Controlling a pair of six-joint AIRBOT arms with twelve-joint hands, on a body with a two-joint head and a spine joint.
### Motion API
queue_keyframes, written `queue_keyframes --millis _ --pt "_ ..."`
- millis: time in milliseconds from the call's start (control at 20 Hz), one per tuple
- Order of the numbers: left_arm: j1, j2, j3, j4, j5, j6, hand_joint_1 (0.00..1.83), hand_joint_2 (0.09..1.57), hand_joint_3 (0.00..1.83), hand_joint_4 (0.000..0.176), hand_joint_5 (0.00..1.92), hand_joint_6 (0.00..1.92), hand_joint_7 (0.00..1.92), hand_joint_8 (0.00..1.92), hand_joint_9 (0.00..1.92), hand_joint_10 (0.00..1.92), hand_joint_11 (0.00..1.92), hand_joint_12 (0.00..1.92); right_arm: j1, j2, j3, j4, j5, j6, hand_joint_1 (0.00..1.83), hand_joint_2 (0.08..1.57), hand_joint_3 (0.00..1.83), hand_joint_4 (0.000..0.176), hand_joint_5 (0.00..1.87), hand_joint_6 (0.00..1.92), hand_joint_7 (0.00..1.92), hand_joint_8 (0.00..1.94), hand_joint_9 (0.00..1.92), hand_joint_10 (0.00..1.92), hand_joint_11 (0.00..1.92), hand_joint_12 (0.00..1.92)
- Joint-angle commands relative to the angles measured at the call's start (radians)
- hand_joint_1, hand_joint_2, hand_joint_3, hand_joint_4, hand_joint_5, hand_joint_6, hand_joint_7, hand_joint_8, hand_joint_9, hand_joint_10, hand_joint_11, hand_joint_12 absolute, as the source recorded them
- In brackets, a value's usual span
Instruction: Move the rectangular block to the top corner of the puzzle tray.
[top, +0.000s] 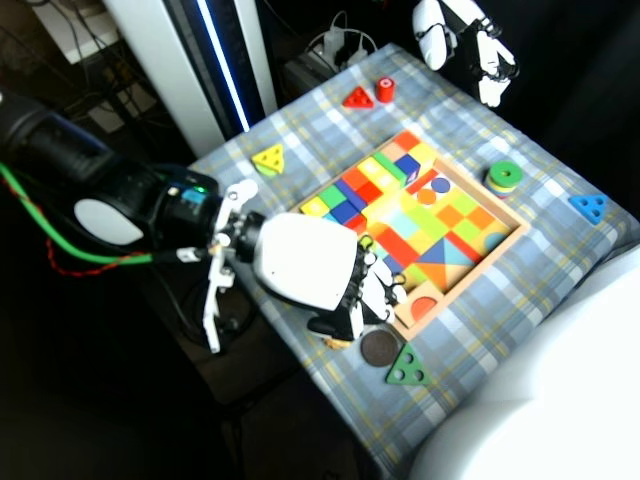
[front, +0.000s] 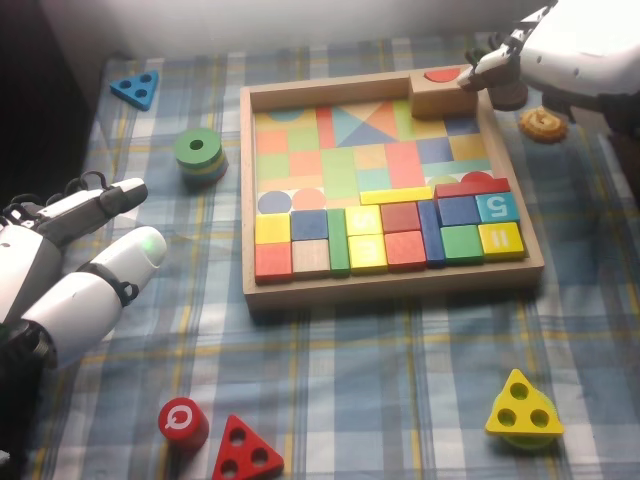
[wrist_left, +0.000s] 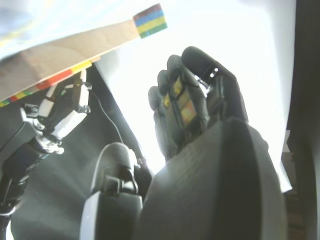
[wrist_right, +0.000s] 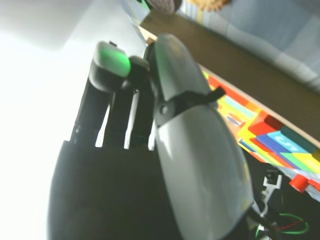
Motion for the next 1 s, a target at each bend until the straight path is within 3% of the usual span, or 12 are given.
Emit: queue_keyframes --millis 0,300,350,450,500,550,600,700,800,850,900,950 --pt "-0.004 0.006 0.001 0.044 -0.118 -0.009 0.17 1.30 0.00 0.000 0.51 0.00 0.49 0.00 0.46 0.00 0.00 1.22 0.022 0.008 -0.006 0.022 0.137 -0.008 1.54 1.18 0.00 0.005 0.62 0.00 0.79 1.94 1.03 1.92 1.14 1.92" --pt "0.000 0.023 -0.002 0.044 -0.128 -0.009 0.15 1.30 0.00 0.000 0.52 0.00 0.49 0.01 0.44 0.01 0.00 1.16 -0.008 0.134 -0.136 0.119 0.307 -0.008 1.52 1.21 0.01 0.000 0.62 0.01 0.96 1.94 1.18 1.92 1.28 1.92" --pt "0.000 0.026 -0.002 0.044 -0.130 -0.009 0.14 1.31 0.00 0.000 0.51 0.00 0.48 0.00 0.43 0.00 0.00 1.15 -0.028 0.156 -0.159 0.146 0.344 -0.007 1.51 1.22 0.01 0.014 0.61 0.00 0.99 1.94 1.21 1.92 1.31 1.92" --pt "0.001 0.030 -0.004 0.044 -0.133 -0.009 0.13 1.31 0.00 0.000 0.52 0.00 0.48 0.00 0.44 0.01 0.00 1.18 -0.084 0.199 -0.205 0.201 0.423 -0.007 1.53 1.21 0.01 0.075 0.63 0.01 1.05 1.94 1.30 1.92 1.39 1.92" --pt "0.004 0.033 -0.006 0.044 -0.135 -0.009 0.13 1.31 0.00 0.000 0.52 0.00 0.48 0.00 0.44 0.00 0.00 1.19 -0.118 0.215 -0.224 0.226 0.460 -0.007 1.56 1.21 0.01 0.022 0.64 0.01 1.10 1.94 1.36 1.92 1.44 1.92" --pt "0.006 0.034 -0.007 0.044 -0.136 -0.009 0.12 1.29 0.00 0.000 0.52 0.00 0.48 0.00 0.44 0.00 0.00 1.19 -0.150 0.229 -0.243 0.250 0.494 -0.007 1.53 1.23 0.01 0.038 0.64 0.01 1.13 1.94 1.38 1.92 1.44 1.92" --pt "0.006 0.034 -0.008 0.043 -0.136 -0.009 0.11 1.30 0.00 0.000 0.51 0.00 0.47 0.00 0.43 0.00 0.00 1.17 -0.187 0.240 -0.265 0.281 0.536 -0.007 1.53 1.21 0.01 0.000 0.67 0.01 1.16 1.94 1.41 1.92 1.48 1.92" --pt "0.007 0.034 -0.008 0.041 -0.135 -0.009 0.14 1.30 0.00 0.000 0.50 0.00 0.45 0.00 0.41 0.00 0.00 1.11 -0.295 0.259 -0.314 0.359 0.648 -0.007 1.41 1.23 0.02 0.000 0.59 0.00 1.13 1.94 1.38 1.92 1.43 1.92" --pt "0.007 0.034 -0.007 0.040 -0.131 -0.009 0.15 1.27 0.00 0.000 0.52 0.00 0.46 0.01 0.42 0.01 0.00 1.13 -0.394 0.268 -0.360 0.423 0.760 -0.008 1.17 1.26 0.02 0.000 0.45 0.00 0.97 1.94 1.24 1.92 1.28 1.92" --pt "0.007 0.034 -0.007 0.038 -0.130 -0.009 0.14 1.28 0.00 0.002 0.51 0.00 0.46 0.00 0.42 0.01 0.00 1.14 -0.462 0.269 -0.389 0.467 0.828 -0.011 0.83 1.32 0.01 0.000 0.32 0.00 0.70 1.45 0.78 1.74 0.76 1.92" --pt "0.007 0.034 -0.007 0.037 -0.130 -0.009 0.14 1.28 0.00 0.002 0.51 0.00 0.46 0.00 0.42 0.01 0.00 1.14 -0.481 0.268 -0.397 0.481 0.846 -0.015 0.83 1.32 0.01 0.000 0.32 0.00 0.70 1.45 0.78 1.74 0.76 1.92" --pt "0.007 0.034 -0.008 0.037 -0.130 -0.009 0.17 1.29 0.00 0.000 0.52 0.00 0.46 0.00 0.42 0.01 0.00 1.15 -0.513 0.266 -0.422 0.510 0.884 -0.041 0.68 1.33 0.00 0.000 0.30 0.00 0.66 1.09 0.65 1.54 0.56 1.86"
